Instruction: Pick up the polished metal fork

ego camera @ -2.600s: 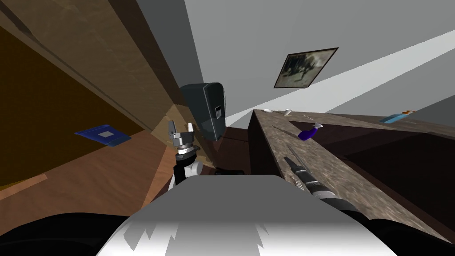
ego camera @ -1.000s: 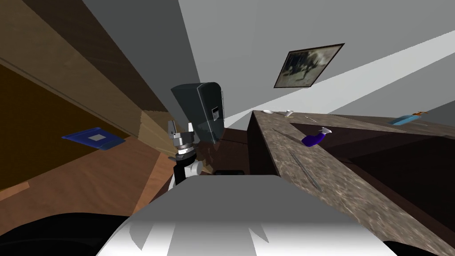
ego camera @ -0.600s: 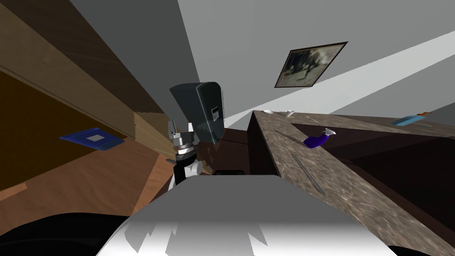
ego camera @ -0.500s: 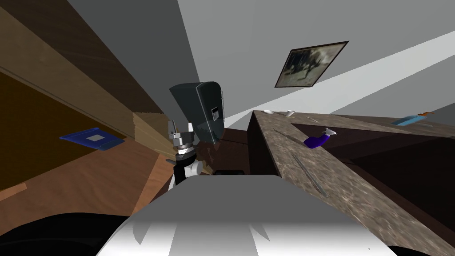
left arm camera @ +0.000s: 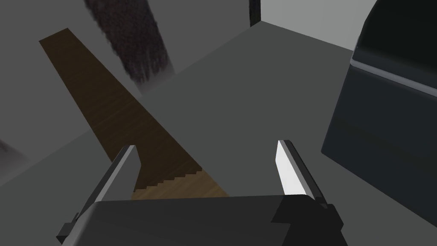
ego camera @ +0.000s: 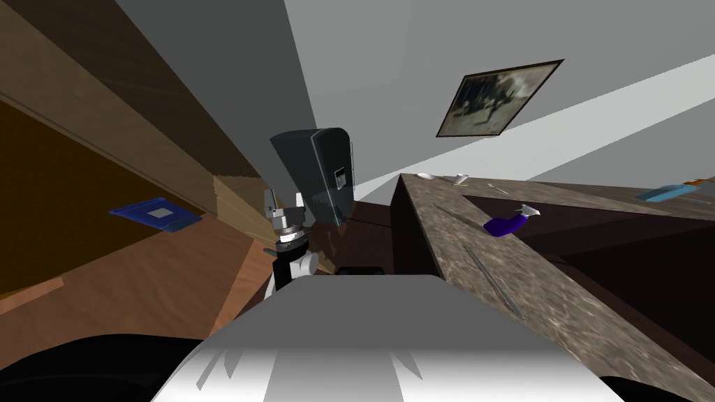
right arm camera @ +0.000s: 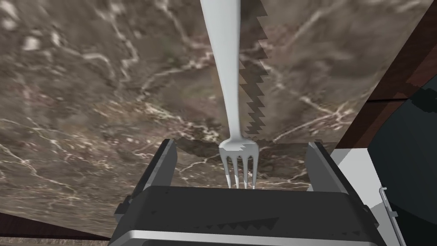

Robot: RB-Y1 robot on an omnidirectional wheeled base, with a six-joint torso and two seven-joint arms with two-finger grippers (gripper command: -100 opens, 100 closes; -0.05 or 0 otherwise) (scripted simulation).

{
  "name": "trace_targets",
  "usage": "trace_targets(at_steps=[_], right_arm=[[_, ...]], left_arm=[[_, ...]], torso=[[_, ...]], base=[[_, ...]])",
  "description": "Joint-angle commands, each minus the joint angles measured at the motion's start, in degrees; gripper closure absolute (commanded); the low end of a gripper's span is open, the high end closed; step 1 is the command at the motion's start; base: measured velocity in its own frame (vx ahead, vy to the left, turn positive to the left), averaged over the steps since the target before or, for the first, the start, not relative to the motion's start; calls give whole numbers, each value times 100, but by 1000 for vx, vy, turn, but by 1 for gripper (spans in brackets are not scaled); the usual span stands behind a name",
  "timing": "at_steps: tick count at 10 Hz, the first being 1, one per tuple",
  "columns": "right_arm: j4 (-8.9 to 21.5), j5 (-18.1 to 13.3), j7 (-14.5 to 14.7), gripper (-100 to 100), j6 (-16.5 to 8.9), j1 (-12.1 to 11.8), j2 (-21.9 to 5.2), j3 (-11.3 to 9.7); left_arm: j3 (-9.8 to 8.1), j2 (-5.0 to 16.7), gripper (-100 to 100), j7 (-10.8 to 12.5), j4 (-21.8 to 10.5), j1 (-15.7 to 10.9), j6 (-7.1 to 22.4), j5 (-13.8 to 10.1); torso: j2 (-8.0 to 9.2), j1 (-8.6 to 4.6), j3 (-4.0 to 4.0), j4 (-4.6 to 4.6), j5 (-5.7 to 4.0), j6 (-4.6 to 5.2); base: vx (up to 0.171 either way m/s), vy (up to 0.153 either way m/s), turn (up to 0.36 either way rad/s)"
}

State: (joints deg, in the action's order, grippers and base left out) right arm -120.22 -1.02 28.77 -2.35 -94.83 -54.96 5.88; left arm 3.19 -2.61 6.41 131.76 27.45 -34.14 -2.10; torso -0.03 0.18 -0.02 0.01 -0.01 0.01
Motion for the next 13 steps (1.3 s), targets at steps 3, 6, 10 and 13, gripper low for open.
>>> trace_targets(at_steps=[3, 6, 10, 13], right_arm=[[11, -2, -1, 100, -1, 9, 2, -7], [11, -4, 3, 100, 1, 7, 1, -4], [-320, 44, 27, 100, -31, -340, -63, 237], [-391, 63, 22, 0, -57, -397, -91, 287]], left_arm=[[0, 0, 0, 0, 0, 0, 0, 0], [0, 0, 0, 0, 0, 0, 0, 0], [0, 0, 0, 0, 0, 0, 0, 0], [0, 0, 0, 0, 0, 0, 0, 0]], torso=[[3, -10, 2, 2, -6, 0], [1, -14, 2, 2, -13, 0], [6, -14, 4, 3, -12, 3], [4, -15, 4, 4, -14, 0]], base=[[0, 0, 0], [0, 0, 0], [-7, -6, -47], [-6, -4, -17]])
